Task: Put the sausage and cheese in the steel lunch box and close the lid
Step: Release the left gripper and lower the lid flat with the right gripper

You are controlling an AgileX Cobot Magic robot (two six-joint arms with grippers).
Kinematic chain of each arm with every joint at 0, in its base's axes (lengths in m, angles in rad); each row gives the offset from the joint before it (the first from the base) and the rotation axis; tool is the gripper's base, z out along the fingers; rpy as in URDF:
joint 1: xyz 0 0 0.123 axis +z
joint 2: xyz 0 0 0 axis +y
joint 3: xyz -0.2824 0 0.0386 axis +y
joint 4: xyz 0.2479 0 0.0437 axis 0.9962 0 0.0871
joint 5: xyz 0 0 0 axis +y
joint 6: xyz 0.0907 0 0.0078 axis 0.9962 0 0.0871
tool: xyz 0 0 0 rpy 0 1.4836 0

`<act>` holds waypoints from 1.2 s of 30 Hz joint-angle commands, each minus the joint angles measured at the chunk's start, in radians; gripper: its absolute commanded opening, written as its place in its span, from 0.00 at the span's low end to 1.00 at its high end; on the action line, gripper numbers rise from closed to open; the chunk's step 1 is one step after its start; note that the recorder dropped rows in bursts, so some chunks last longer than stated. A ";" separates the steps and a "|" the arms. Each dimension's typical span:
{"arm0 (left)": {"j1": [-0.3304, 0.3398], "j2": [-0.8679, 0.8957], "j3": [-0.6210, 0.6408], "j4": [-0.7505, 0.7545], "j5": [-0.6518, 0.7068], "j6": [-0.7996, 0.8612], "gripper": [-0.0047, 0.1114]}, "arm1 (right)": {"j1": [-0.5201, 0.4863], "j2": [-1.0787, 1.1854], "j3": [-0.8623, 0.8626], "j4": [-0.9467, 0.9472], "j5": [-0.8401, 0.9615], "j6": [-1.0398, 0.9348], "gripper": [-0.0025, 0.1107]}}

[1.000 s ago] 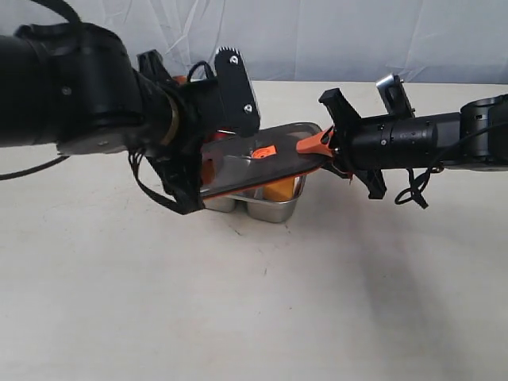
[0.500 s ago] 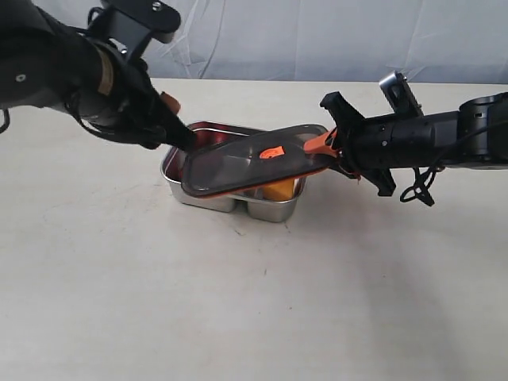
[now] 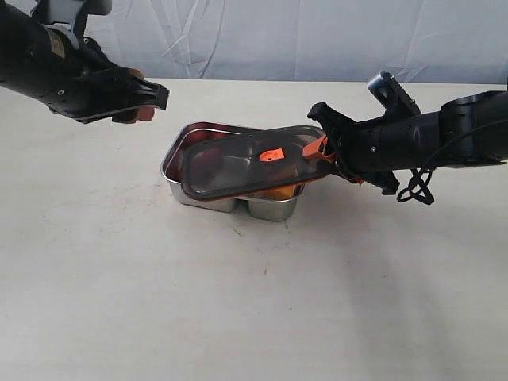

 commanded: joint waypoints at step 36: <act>0.222 0.087 0.065 -0.750 -0.002 0.599 0.50 | 0.008 0.078 0.013 -0.153 -0.042 -0.051 0.09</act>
